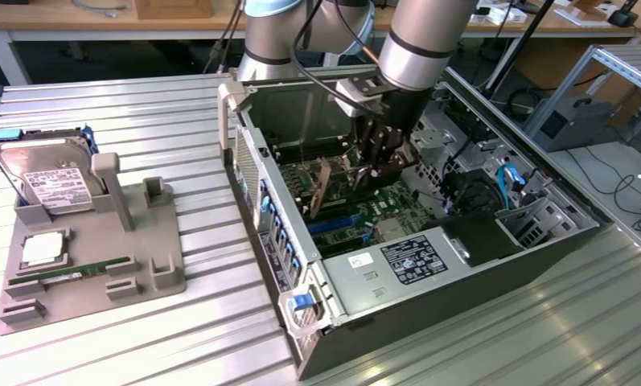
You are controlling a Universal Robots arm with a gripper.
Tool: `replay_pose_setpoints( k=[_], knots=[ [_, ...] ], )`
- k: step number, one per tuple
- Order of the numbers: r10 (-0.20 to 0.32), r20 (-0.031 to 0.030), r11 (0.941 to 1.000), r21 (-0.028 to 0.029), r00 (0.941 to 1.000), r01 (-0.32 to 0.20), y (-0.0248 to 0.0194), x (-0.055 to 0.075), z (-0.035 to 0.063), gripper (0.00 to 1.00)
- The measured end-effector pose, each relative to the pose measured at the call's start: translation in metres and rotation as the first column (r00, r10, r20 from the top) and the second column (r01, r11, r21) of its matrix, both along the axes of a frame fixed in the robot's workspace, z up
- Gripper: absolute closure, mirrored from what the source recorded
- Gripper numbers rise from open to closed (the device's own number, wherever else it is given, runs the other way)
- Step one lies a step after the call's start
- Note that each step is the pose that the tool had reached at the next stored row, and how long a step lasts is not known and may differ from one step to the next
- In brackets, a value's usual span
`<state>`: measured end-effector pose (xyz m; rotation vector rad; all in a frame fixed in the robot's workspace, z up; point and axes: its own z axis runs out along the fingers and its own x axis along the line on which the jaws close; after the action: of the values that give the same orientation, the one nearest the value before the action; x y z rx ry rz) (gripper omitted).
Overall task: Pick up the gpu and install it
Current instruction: 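Insert the gpu into the slot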
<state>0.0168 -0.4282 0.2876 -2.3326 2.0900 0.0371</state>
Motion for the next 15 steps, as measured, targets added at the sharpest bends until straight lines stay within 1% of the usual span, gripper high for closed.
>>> replay_pose_setpoints(
  k=[15],
  knots=[
    [0.000,0.0000,1.0000,0.0000,1.0000,0.000,-0.0002,0.0000,-0.0051,0.73]
  ],
)
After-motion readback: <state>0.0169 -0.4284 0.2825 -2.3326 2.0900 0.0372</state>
